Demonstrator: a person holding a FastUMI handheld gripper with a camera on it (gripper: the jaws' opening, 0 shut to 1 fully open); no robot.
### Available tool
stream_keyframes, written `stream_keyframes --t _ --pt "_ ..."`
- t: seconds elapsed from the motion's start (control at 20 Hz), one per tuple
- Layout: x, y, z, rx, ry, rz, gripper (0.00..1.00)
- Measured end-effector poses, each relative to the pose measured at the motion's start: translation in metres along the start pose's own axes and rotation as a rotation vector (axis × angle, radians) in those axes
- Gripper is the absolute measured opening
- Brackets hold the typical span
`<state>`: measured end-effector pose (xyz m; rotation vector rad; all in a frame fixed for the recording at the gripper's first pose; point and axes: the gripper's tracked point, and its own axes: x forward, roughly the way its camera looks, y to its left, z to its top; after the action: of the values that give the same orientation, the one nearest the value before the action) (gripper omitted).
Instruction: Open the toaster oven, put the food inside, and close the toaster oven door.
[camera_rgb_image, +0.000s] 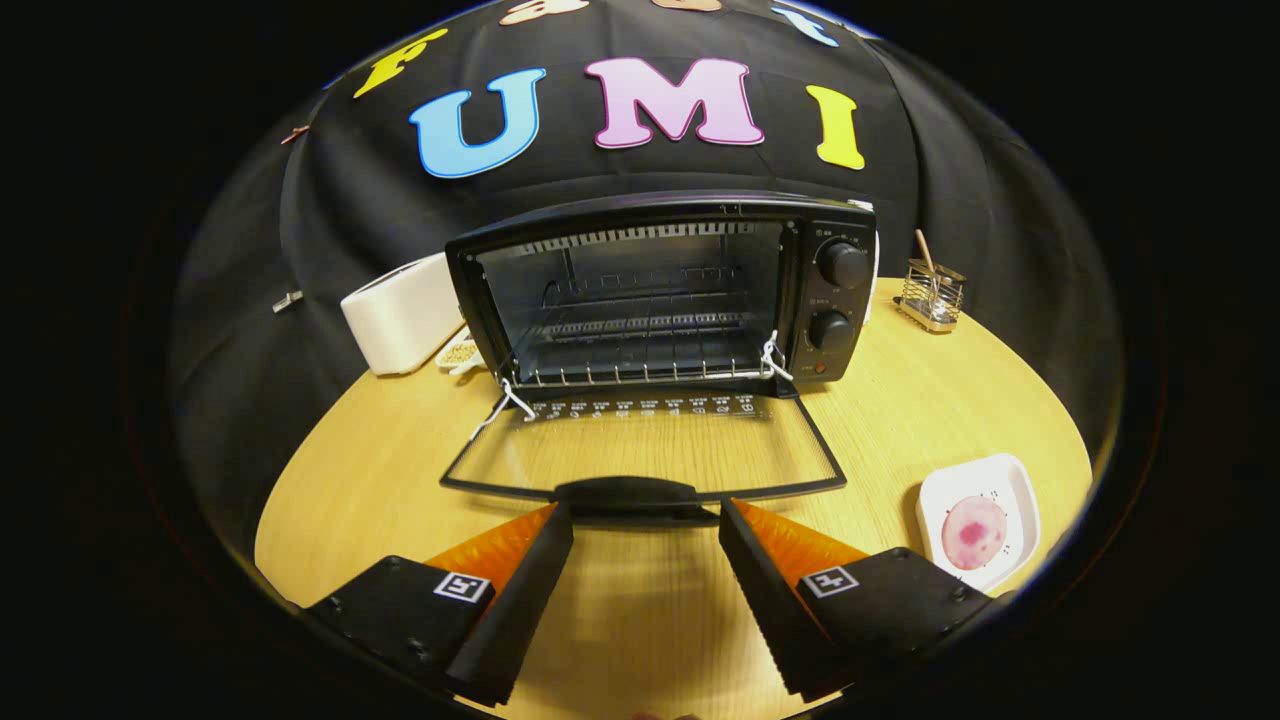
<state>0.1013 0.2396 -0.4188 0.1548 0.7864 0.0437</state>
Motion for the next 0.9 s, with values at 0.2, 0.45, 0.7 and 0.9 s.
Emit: stream_keyframes --t 0.2,0.45,0.7,0.9 --pt "-0.034 -0.016 -0.004 -0.033 0.038 0.052 0.97" --pt "-0.092 -0.070 -0.004 -0.112 0.124 0.088 0.97" --pt "-0.133 -0.148 0.022 -0.100 0.181 0.067 0.97" --pt "-0.136 -0.222 0.029 -0.031 0.294 0.024 0.97"
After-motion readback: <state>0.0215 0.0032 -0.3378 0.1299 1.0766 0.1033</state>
